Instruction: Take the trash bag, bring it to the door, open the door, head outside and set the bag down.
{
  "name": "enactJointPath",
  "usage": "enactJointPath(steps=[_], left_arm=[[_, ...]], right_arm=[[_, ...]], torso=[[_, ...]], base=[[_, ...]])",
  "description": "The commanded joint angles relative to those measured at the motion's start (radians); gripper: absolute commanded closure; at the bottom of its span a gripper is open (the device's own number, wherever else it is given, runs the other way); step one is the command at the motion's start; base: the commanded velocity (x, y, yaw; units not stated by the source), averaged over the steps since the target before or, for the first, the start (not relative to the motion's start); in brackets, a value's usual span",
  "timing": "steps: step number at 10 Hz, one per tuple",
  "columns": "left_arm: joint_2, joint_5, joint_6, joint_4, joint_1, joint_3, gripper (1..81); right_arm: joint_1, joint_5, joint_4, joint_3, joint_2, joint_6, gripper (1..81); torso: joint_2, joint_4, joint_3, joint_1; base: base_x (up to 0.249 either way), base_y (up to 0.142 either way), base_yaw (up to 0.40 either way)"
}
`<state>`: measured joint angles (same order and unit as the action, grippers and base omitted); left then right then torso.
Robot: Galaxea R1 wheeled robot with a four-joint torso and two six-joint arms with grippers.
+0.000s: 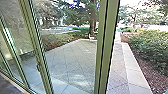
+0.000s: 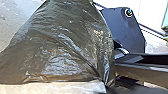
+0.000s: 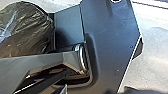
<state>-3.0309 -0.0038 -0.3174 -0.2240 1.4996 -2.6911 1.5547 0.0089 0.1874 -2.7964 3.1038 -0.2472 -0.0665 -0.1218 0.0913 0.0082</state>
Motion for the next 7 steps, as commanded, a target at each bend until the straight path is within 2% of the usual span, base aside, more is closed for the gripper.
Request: enactJointPath(steps=[1, 5, 7], left_arm=[[-0.001, 0.064, -0.011, 0.005, -0.049, 0.002, 81.1], [0.001, 0.065, -0.011, 0.005, -0.049, 0.003, 81.1], [0.001, 0.067, -0.011, 0.005, -0.049, 0.003, 81.1]], right_arm=[[-0.038, -0.049, 0.0, 0.012, 0.011, 0.002, 1.0], [-0.037, -0.047, -0.002, 0.014, 0.011, 0.002, 1.0], [-0.034, -0.047, -0.002, 0.014, 0.011, 0.002, 1.0]], torso=[[0.0, 0.0, 0.0, 0.0], [0.0, 0.0, 0.0, 0.0], [0.0, 0.0, 0.0, 0.0]], base=[[0.0, 0.0, 0.0], [0.0, 0.0, 0.0], [0.0, 0.0, -0.103]])
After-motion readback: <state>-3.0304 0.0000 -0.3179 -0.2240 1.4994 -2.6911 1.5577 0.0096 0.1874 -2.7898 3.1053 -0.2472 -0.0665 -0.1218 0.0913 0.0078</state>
